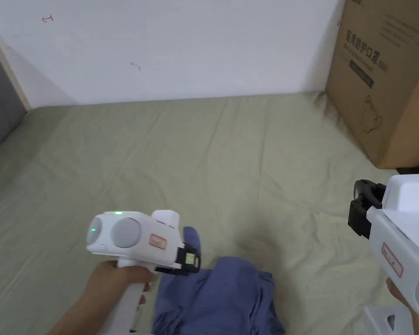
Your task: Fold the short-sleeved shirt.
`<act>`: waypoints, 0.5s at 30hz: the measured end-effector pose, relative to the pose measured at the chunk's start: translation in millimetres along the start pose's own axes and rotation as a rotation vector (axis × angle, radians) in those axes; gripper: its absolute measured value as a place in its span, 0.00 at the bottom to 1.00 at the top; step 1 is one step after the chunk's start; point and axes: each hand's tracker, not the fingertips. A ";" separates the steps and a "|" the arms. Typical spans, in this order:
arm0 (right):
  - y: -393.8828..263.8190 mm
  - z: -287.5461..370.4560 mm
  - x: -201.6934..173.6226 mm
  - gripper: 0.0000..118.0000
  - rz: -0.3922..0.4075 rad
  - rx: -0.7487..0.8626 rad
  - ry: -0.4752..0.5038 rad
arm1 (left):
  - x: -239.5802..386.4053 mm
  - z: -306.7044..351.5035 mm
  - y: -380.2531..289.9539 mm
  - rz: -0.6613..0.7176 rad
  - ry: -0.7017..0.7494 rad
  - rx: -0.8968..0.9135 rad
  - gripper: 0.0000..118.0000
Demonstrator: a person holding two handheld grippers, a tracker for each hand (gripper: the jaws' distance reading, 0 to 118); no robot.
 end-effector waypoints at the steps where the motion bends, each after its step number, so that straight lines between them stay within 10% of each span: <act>1: -0.8 1.1 2.5 0.02 -0.002 0.000 -0.005 | 8.7 -12.9 1.7 -0.015 -0.016 -0.026 0.07; 15: -10.6 8.2 23.3 0.02 -0.013 -0.017 -0.060 | 68.3 -146.2 -21.3 -0.077 0.086 -0.154 0.08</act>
